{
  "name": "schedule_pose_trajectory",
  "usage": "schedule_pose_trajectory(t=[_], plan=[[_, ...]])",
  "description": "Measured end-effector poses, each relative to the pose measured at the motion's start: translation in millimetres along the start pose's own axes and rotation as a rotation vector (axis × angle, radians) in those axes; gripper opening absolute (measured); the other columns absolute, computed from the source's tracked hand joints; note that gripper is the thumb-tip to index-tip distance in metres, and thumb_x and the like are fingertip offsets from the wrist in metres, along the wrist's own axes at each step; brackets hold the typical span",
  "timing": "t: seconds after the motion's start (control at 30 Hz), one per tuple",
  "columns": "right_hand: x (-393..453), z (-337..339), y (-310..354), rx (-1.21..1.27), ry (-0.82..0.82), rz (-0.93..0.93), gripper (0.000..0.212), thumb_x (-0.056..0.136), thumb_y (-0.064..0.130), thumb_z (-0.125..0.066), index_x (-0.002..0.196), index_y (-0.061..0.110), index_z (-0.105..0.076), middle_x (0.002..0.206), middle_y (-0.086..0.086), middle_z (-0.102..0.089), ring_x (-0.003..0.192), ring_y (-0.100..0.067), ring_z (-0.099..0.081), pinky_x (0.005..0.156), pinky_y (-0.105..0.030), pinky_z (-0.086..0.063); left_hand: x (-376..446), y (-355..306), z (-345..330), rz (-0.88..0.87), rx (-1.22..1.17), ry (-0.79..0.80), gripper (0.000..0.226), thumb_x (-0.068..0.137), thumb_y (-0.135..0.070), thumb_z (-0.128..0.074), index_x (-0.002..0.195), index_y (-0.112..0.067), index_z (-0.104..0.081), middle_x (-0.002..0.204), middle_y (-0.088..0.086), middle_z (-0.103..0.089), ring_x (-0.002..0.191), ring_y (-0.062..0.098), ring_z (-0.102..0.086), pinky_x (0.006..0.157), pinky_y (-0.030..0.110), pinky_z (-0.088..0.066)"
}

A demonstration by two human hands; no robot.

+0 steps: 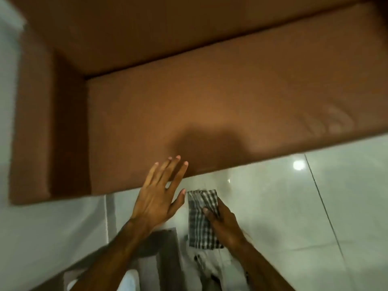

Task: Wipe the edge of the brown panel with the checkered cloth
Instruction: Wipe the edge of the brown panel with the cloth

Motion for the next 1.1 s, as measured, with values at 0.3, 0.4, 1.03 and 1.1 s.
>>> schedule_pose_trajectory(t=[0.3, 0.4, 1.03, 1.1], plan=[[97.8, 24.3, -91.1, 0.637, -0.329, -0.234, 0.050, 0.110, 0.023, -0.049, 0.160, 0.026, -0.045, 0.161, -0.007, -0.059, 0.144, -0.030, -0.060, 0.125, -0.049, -0.046, 144.5, -85.2, -102.4, -0.591, 0.220, 0.132, 0.072, 0.108, -0.046, -0.040, 0.172, -0.013, -0.034, 0.180, 0.019, -0.027, 0.167, 0.040, -0.025, 0.134, 0.066, -0.024], [136.7, -2.2, -106.4, 0.920, -0.371, -0.320, 0.039, 0.111, 0.019, -0.046, 0.147, 0.028, -0.057, 0.139, -0.004, -0.070, 0.122, -0.025, -0.071, 0.107, -0.034, -0.059, 169.8, -99.9, -138.8, -0.746, 0.293, 0.122, 0.071, 0.110, -0.047, -0.040, 0.174, -0.017, -0.030, 0.182, 0.018, -0.019, 0.169, 0.042, -0.016, 0.135, 0.068, -0.014], [239.4, -67.1, -30.9, 1.935, -0.282, -0.226, 0.051, 0.115, 0.031, -0.043, 0.166, 0.033, -0.039, 0.170, -0.005, -0.049, 0.156, -0.028, -0.049, 0.131, -0.051, -0.040, 205.2, -110.0, -170.3, -0.883, 0.385, 0.078, 0.071, 0.115, -0.048, -0.033, 0.177, -0.022, -0.011, 0.183, 0.005, 0.017, 0.171, 0.037, 0.008, 0.138, 0.062, 0.002], [231.9, -52.7, -30.5, 1.890, -0.344, -0.133, 0.051, 0.114, 0.033, -0.046, 0.164, 0.040, -0.042, 0.170, 0.000, -0.050, 0.156, -0.023, -0.050, 0.130, -0.049, -0.042, 209.8, -118.2, -168.3, -0.891, 0.390, 0.099, 0.073, 0.114, -0.046, -0.036, 0.177, -0.021, -0.011, 0.183, 0.006, 0.014, 0.171, 0.036, 0.008, 0.139, 0.059, 0.003]])
Point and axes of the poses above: each hand's wrist, its own x-axis towards the middle knuckle, its own z-axis out of the back of the hand, y = z × x, the point moved 5 cm from there along x, towards the middle knuckle
